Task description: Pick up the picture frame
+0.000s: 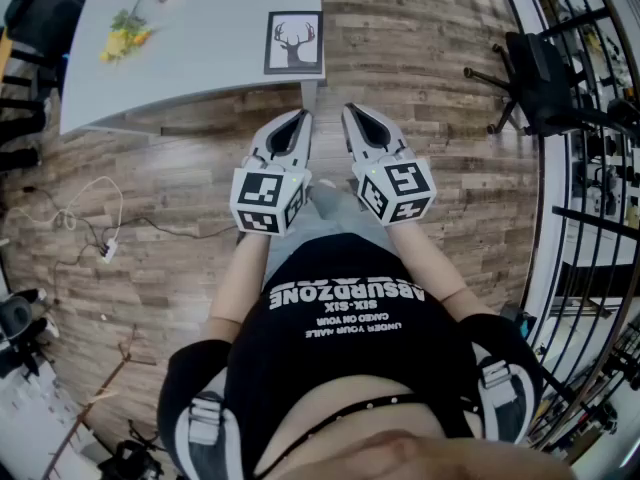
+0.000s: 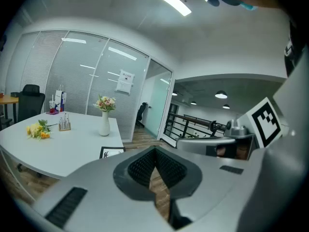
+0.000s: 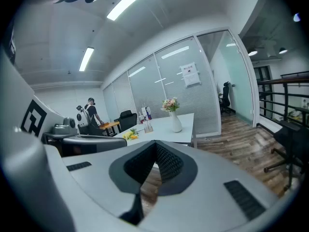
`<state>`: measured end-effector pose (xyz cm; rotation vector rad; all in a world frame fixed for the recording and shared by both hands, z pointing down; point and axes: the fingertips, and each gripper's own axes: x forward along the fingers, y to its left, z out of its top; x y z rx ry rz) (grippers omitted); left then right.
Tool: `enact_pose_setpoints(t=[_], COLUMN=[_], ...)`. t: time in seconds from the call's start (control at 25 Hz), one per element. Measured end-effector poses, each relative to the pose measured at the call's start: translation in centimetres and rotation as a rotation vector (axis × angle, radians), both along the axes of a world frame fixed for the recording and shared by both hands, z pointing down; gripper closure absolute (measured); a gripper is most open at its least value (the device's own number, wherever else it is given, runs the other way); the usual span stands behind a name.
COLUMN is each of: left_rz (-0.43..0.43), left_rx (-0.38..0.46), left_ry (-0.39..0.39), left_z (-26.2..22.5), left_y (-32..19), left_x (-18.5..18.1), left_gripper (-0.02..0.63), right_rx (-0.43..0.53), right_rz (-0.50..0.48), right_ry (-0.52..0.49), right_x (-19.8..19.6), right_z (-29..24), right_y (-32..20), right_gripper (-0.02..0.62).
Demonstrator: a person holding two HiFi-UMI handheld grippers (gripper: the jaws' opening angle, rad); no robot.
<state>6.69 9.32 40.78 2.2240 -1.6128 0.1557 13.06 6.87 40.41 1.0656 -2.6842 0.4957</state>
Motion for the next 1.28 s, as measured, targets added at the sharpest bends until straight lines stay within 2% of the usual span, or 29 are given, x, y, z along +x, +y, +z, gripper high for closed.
enact_pose_setpoints(t=[0.32,0.64,0.84,0.88,0.96,1.12,1.28], left_rz=[-0.005,0.006,-0.003,-0.012,-0.033,-0.044,-0.036], left_rx=[-0.013,-0.042,-0.051,-0.054,-0.051,-0.056,-0.105], left_ry=[0.004,0.004,-0.05,-0.057,-0.071,-0.115,-0.102], left_z=[0.2,1.8,2.3,2.5,2.7,3.4,5.5], left_y=[-1.2,-4.7,-7.9,-8.6,-10.0,-12.6,-14.9], left_x=[-1.3,-4.8,-6.8,-7.2,-8.2,-10.2,-11.8], left_gripper=[0.589,0.589,0.585,0.574,0.471,0.456,0.435], right_rx=[-0.02,-0.055,-0.079,-0.081,-0.088,-0.131,-0.168], right_rz=[0.001,0.047,0.089,0.097,0.107,0.12,0.14], right_ry=[0.005,0.031,0.029,0.03,0.034,0.052,0.111], right_x=[-1.1,-3.6,-4.2,-4.3,-4.6,-5.7,-6.6], right_z=[0.6,2.6,3.3,3.4,3.8,5.2,8.3], right_y=[-1.3,-4.6,-7.3,-7.9,-9.2,-11.5,-13.8], right_gripper=[0.579,0.578,0.577,0.575,0.563,0.507,0.495])
